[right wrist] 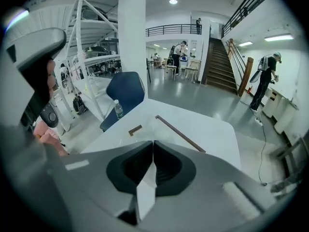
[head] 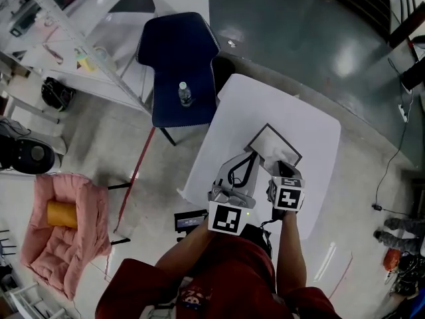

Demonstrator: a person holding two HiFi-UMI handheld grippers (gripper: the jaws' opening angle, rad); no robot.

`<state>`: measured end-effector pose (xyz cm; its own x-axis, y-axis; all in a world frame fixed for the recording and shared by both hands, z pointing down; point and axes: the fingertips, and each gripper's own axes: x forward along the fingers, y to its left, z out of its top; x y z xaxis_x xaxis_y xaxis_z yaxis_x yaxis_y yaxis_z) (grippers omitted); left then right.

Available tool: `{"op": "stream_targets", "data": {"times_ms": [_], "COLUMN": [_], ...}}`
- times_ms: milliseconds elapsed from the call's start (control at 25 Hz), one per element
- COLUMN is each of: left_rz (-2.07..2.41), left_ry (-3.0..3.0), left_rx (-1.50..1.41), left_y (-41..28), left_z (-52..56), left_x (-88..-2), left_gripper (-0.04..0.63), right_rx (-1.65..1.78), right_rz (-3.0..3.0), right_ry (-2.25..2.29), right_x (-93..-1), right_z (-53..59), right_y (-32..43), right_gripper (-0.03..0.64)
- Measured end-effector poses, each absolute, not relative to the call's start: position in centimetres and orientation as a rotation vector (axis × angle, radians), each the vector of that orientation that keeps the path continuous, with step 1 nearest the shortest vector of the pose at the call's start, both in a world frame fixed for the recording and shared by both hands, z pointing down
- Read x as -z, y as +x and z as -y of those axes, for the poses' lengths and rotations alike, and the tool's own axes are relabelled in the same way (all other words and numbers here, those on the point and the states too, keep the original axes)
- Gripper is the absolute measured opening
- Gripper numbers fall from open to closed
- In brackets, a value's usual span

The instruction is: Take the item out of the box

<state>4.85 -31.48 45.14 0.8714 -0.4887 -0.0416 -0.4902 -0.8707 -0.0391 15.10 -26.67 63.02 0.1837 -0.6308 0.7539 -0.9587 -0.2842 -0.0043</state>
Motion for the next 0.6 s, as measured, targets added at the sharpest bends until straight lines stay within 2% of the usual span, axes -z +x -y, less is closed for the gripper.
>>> {"op": "stream_targets", "data": {"times_ms": [600], "left_rz": [-0.738], "left_ry": [-2.948], "left_rx": [-0.187], "left_y": [4.7], "left_z": [31.0], "left_x": [-41.4], "left_gripper": [0.003], "right_rx": [-0.69], "right_rz": [1.519], "right_ry": [2.115], "right_x": [-56.3], "right_z": [26.1], "right_y": [14.6], "right_gripper": [0.008]}}
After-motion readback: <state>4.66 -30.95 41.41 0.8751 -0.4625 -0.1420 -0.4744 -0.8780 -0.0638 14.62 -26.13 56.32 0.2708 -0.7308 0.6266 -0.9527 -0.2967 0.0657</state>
